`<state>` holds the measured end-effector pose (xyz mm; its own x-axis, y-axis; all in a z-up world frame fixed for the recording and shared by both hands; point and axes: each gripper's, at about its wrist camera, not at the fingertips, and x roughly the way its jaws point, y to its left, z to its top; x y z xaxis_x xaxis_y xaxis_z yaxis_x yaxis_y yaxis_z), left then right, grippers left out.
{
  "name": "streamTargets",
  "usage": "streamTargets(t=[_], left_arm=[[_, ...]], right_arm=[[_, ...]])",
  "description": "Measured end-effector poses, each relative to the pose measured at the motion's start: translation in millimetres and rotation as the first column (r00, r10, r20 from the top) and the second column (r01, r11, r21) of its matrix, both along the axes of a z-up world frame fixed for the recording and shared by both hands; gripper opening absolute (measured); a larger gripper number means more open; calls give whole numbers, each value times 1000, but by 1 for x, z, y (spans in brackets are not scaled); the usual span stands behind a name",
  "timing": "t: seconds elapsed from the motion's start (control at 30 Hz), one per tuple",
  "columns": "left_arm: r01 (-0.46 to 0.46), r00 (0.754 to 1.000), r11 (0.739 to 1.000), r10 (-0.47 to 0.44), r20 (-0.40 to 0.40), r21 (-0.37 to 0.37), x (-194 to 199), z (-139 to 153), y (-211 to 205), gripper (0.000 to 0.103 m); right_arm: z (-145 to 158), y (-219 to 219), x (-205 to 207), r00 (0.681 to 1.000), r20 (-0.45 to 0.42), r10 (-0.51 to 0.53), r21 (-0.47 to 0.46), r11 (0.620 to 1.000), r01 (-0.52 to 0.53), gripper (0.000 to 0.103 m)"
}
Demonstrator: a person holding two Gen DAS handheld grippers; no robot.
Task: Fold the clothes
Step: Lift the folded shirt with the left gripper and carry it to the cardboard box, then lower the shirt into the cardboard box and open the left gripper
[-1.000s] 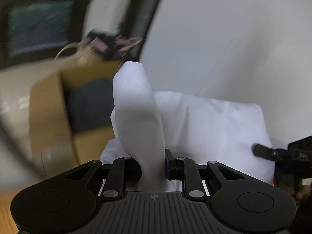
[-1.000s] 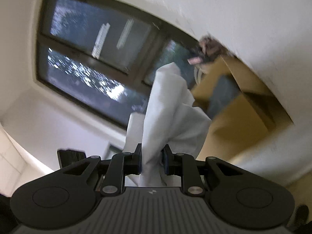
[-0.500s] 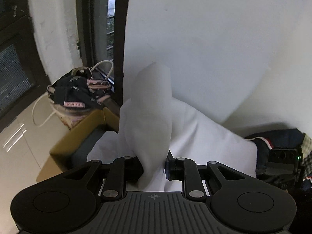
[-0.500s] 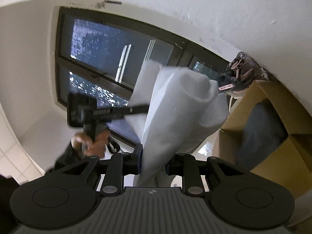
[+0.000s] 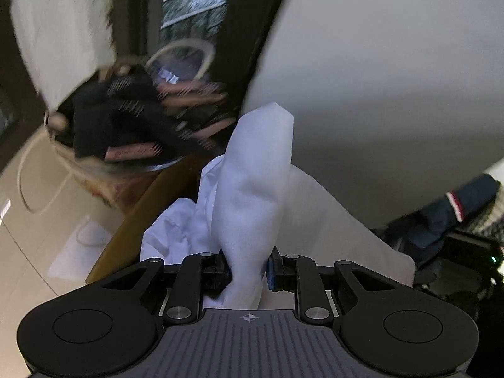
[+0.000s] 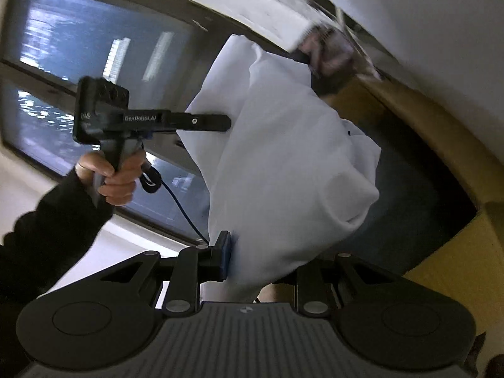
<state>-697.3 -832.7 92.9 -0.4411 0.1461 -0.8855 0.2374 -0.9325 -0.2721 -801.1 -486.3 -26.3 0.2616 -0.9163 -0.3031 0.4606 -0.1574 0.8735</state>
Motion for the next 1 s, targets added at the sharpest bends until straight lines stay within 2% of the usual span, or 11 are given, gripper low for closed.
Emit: streamTargets(t=[0.2,0.33,0.43,0.53,0.57,0.6,0.7,0.77,0.83,0.9,1.0], left_arm=[[-22,998,999,20,62,31,-11,-77,-42,23],[-17,995,1000,15,102,12,-18,-109,-55,24],[-24,992,1000,23,121,8,-21,-128,-61,28],[-39,994,999,38,98,4,-16,-130,-67,40],[-50,996,999,49,81,6,-13,-126,-71,47],[-64,996,998,63,57,10,-7,-120,-74,53],[-113,993,993,114,-24,28,14,-98,-85,58],[-139,987,989,142,-72,43,29,-84,-90,57],[-153,984,987,158,-83,57,40,-77,-87,56],[-167,981,983,173,-87,70,51,-72,-82,50],[-193,975,977,202,-96,96,65,-65,-77,50]], right_arm=[[-35,-52,5,999,-27,22,172,985,-17,25],[-52,-79,5,999,3,50,256,965,-49,29],[-49,-91,5,997,-13,73,319,945,-65,36],[-43,-100,4,992,-43,119,378,921,-94,48],[-39,-101,5,988,-53,147,392,913,-115,54],[-35,-102,6,982,-62,176,407,903,-136,55],[-22,-101,9,961,-93,260,447,873,-193,56],[-8,-98,14,936,-142,322,465,856,-224,56],[8,-100,21,894,-248,372,470,853,-225,55],[24,-106,29,830,-382,407,472,858,-203,53],[29,-125,36,739,-514,436,474,862,-179,53]])
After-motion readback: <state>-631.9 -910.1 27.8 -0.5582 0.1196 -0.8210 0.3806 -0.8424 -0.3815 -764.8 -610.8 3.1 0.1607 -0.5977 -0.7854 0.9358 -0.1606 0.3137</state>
